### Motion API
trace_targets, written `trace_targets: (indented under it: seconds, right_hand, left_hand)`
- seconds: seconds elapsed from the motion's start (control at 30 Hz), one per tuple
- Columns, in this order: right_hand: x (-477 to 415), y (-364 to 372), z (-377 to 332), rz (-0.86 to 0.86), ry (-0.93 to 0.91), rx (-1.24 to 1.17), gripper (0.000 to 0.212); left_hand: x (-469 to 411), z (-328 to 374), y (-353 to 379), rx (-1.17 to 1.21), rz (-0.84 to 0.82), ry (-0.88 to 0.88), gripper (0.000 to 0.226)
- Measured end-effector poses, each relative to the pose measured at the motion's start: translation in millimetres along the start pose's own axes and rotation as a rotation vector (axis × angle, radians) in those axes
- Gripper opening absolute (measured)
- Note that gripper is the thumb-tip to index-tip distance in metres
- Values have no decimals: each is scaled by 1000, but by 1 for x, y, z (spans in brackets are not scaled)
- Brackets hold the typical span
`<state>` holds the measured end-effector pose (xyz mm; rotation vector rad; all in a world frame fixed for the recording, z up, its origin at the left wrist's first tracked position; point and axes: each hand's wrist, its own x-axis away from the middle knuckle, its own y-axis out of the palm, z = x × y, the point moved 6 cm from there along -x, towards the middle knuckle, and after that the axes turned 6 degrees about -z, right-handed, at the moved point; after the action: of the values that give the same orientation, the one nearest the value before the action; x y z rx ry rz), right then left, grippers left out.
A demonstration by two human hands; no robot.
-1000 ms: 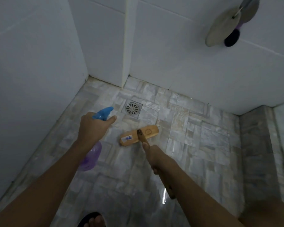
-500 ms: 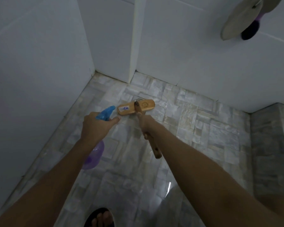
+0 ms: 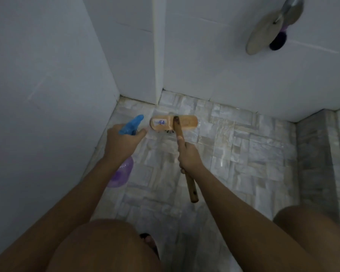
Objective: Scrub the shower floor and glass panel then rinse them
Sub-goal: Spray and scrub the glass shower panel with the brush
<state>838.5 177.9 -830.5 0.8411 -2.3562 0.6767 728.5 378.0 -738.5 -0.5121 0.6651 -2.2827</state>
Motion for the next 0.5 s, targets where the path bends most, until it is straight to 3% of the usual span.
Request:
trace_targets:
  seconds: [0.07,0.2,0.33,0.43,0.5]
  right_hand:
    - [27,-20,-22,58,-47,-16,54]
    - [73,-55,-41,43,125,-58,54]
    - [137,-94,-80,141,84,-114,56]
    - [183,-117,-109,90,255,-286,50]
    - [211,-132,-132,113,260,-372,48]
  left_hand:
    - [1,34,-19,-29,-28,55,33]
    - [4,100,-54,-47,-97,143,29]
    - [15,173,-85,-62,-118,230,24]
    - [29,238,-101,-73,-167,269,23]
    - [42,276,-109,-81,-205,287,24]
